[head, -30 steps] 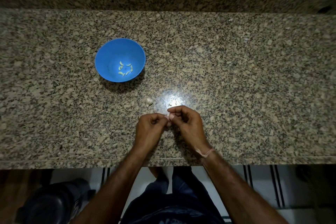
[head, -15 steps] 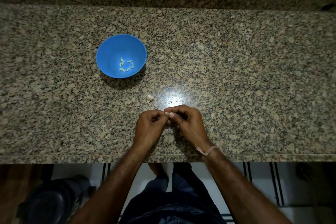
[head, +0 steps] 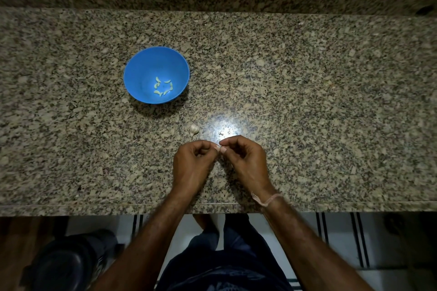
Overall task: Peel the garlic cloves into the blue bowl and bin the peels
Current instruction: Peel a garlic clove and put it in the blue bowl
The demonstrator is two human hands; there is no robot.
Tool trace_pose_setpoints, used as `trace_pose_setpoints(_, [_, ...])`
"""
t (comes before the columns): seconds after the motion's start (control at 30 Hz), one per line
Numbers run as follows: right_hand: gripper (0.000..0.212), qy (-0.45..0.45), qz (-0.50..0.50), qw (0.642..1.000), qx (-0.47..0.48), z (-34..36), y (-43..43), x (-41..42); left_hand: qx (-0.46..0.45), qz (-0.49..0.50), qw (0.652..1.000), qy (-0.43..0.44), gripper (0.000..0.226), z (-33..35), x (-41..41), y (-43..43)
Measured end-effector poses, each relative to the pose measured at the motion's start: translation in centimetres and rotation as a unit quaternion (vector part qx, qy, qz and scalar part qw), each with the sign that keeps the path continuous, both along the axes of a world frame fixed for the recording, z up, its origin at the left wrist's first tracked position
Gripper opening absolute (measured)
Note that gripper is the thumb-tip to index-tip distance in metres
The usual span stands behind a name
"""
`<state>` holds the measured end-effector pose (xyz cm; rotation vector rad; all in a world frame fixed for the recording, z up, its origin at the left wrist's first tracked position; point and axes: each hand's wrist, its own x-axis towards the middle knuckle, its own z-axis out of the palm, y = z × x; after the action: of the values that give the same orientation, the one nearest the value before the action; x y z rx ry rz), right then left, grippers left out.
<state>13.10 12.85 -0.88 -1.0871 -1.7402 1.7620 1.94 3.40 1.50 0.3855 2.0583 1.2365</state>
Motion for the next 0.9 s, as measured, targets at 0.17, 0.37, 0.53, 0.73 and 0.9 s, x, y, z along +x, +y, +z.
trace_pose_setpoints(0.17, [0.011, 0.000, 0.009, 1.000, 0.000, 0.23, 0.01, -0.07, -0.002, 0.006, 1.000, -0.001, 0.005, 0.10, -0.06, -0.03])
trace_pose_setpoints(0.37, [0.011, -0.003, 0.005, 1.000, 0.005, 0.16, 0.02, 0.03, 0.009, 0.004, 1.000, -0.016, 0.003, 0.30, 0.16, 0.02])
trace_pose_setpoints(0.53, [0.010, -0.002, 0.009, 1.000, 0.011, 0.29, -0.03, 0.02, 0.009, -0.006, 1.000, 0.015, 0.003, 0.25, 0.14, -0.24])
trace_pose_setpoints(0.73, [0.011, -0.003, 0.002, 1.000, -0.012, 0.17, -0.08, 0.03, 0.009, -0.012, 0.999, 0.033, 0.004, 0.07, 0.11, -0.52])
trace_pose_setpoints(0.9, [0.013, 0.015, -0.012, 0.991, -0.130, 0.82, -0.19, -0.02, -0.037, -0.020, 0.996, 0.075, 0.004, -0.27, -0.06, -0.48])
